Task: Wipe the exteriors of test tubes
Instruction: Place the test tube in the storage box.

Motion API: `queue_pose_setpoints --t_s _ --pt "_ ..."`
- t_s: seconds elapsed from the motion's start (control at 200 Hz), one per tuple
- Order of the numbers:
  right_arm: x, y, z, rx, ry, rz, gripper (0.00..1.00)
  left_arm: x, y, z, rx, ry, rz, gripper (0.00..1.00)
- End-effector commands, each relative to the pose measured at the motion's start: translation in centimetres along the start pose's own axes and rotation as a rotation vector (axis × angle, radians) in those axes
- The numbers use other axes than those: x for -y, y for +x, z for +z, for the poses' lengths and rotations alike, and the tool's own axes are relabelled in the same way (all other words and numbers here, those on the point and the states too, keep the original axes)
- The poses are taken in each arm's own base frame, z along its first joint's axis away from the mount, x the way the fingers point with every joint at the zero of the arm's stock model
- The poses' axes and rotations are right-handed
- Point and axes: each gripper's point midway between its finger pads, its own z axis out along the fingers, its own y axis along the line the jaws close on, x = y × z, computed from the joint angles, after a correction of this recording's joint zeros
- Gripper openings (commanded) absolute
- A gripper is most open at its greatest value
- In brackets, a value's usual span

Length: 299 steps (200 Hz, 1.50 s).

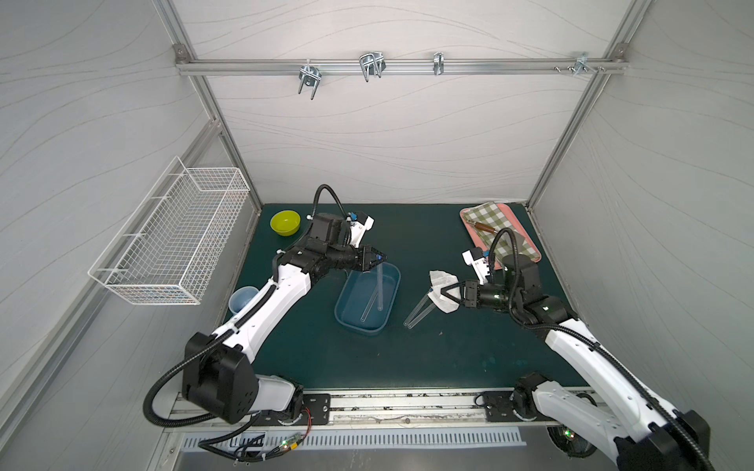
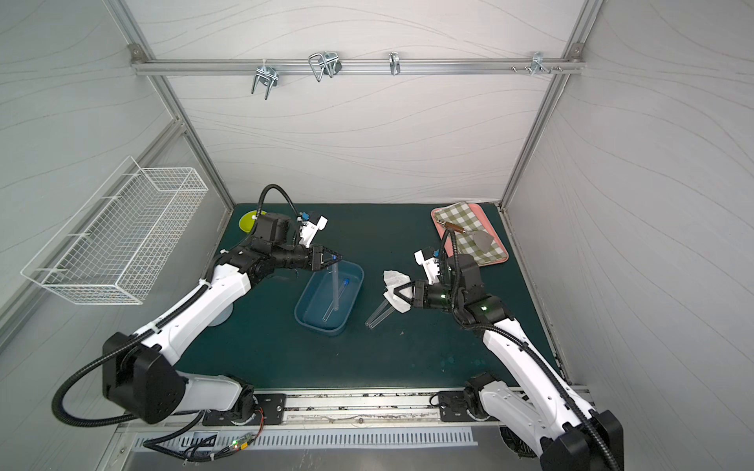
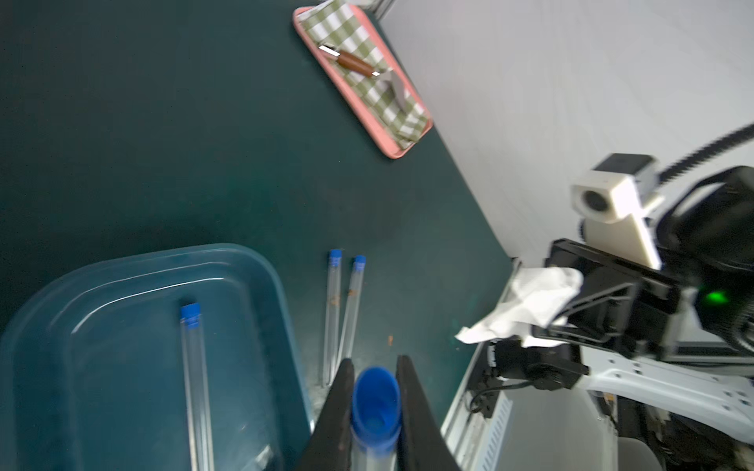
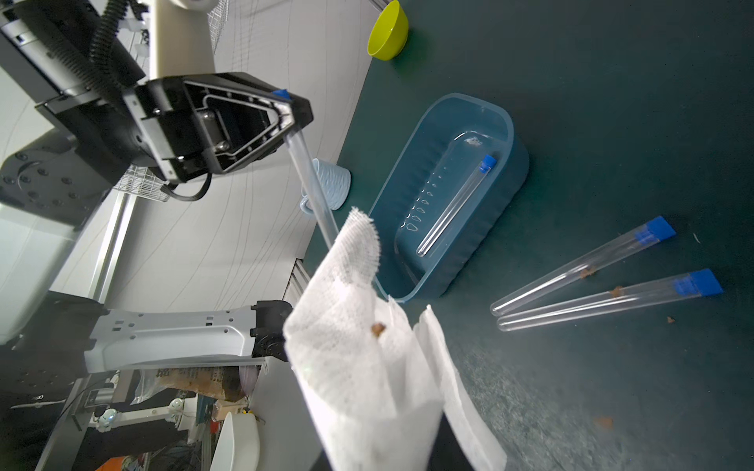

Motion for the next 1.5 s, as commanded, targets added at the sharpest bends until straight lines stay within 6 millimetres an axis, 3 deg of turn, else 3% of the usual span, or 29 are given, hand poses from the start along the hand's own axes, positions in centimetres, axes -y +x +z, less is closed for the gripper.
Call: queue_pose_setpoints --t_s 0.0,0.33,0.57,1.116,1.491 --pt "0.2 0.9 -0.8 -0.008 -0.010 0.021 0.19 -3.9 2.0 0.8 -0.145 -0.166 0.044 0.12" --pt "1.0 1.9 -2.4 0.023 0.000 0.050 0.19 -11.6 4.2 4.4 -0.375 -0.392 0.088 0.15" --pt "1.2 2.4 -2.7 0.035 0.004 0.060 0.19 -14.3 4.2 6.7 -0.421 -0.440 0.061 0.16" --pt "1.9 2.7 -2.9 0.033 0.043 0.085 0.19 -16.5 4.6 9.3 -0.449 -0.464 0.010 0.24" --pt "4.9 4.0 -2.6 0.021 0.154 0.176 0.19 -15.8 2.8 9.3 -0.401 -0.452 0.003 0.28"
